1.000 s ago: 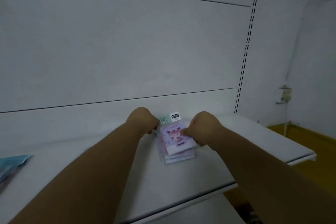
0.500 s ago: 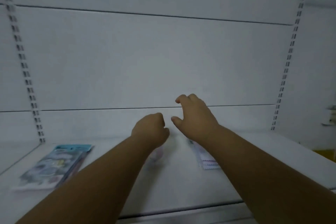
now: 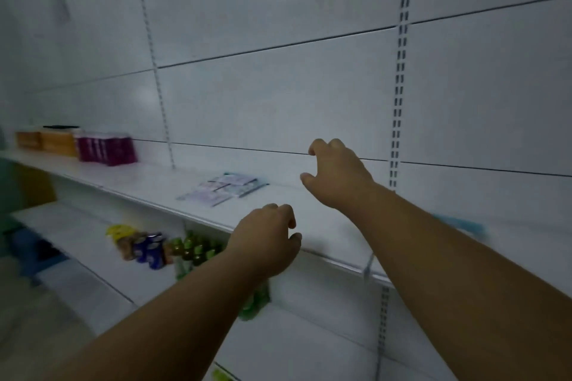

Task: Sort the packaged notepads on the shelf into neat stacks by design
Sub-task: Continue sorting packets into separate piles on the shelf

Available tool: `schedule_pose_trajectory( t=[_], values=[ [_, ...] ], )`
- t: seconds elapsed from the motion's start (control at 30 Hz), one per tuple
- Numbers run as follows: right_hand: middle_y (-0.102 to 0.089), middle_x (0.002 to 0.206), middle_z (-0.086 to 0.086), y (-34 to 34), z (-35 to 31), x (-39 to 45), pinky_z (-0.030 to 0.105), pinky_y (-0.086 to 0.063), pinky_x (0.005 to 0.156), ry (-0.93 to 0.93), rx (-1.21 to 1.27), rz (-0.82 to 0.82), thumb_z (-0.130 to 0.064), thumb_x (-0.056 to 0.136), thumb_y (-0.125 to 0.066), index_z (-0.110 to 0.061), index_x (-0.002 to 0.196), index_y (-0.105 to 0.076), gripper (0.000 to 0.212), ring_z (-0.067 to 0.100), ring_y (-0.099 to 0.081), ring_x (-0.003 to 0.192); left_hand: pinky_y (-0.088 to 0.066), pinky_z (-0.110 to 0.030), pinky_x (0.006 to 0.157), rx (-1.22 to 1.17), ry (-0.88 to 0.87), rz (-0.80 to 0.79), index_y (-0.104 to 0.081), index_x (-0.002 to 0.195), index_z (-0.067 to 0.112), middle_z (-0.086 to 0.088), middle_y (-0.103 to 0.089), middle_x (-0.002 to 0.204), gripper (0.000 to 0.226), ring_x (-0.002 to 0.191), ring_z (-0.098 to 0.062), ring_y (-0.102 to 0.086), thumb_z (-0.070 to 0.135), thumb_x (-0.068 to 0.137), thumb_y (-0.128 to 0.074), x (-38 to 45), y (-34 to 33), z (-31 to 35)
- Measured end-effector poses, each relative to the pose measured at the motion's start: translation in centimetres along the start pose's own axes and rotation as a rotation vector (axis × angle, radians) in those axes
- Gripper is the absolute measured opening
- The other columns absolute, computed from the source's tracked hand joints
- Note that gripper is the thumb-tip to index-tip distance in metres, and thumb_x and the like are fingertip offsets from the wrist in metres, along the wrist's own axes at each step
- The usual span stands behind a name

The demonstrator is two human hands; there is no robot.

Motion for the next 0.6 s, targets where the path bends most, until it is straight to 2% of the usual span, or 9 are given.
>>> schedule_pose_trajectory(
  t=[0.2, 0.37, 0.6],
  values=[
    [-0.049, 0.125, 0.012, -9.8, -8.7, 6.4, 0.043, -0.050, 0.090, 0.057, 0.016, -0.099, -0.037, 0.086, -0.060, -0.016, 0.126, -0.048, 0.046, 0.031, -0.053, 0.110, -0.055, -0.035, 0.082, 0.000, 0.137, 0.027, -0.061, 0.109, 0.025, 0.004, -0.062, 0.103, 0.027, 0.091, -0.015, -0.058, 0.043, 0.090, -0.057, 0.6, 1.4, -13.5],
    [-0.050, 0.122, 0.012, -17.2, -10.5, 13.5, 0.041, -0.051, 0.088, 0.052, 0.018, -0.126, -0.039, 0.085, -0.061, -0.017, 0.122, -0.052, 0.044, 0.032, -0.056, 0.105, -0.051, -0.032, 0.080, 0.020, 0.145, 0.027, -0.059, 0.109, 0.026, 0.005, -0.061, 0.102, 0.026, 0.092, -0.015, -0.056, 0.044, 0.091, -0.056, 4.9, -0.4, -21.4],
    [-0.051, 0.125, 0.011, -26.9, -11.0, 22.2, 0.039, -0.047, 0.091, 0.021, -0.039, -0.253, -0.041, 0.087, -0.061, -0.017, 0.125, -0.052, 0.046, 0.031, -0.054, 0.111, -0.048, -0.031, 0.080, -0.002, 0.160, 0.003, -0.059, 0.110, 0.026, 0.004, -0.061, 0.103, 0.026, 0.094, -0.017, -0.058, 0.044, 0.091, -0.054, 12.2, -1.8, -30.3]
  ],
)
Point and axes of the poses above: each hand's wrist, its own x-axis towards the middle knuckle, its own y-axis out of the back of the hand, z = x × y, the point moved 8 cm from there along x, towards the middle knuckle
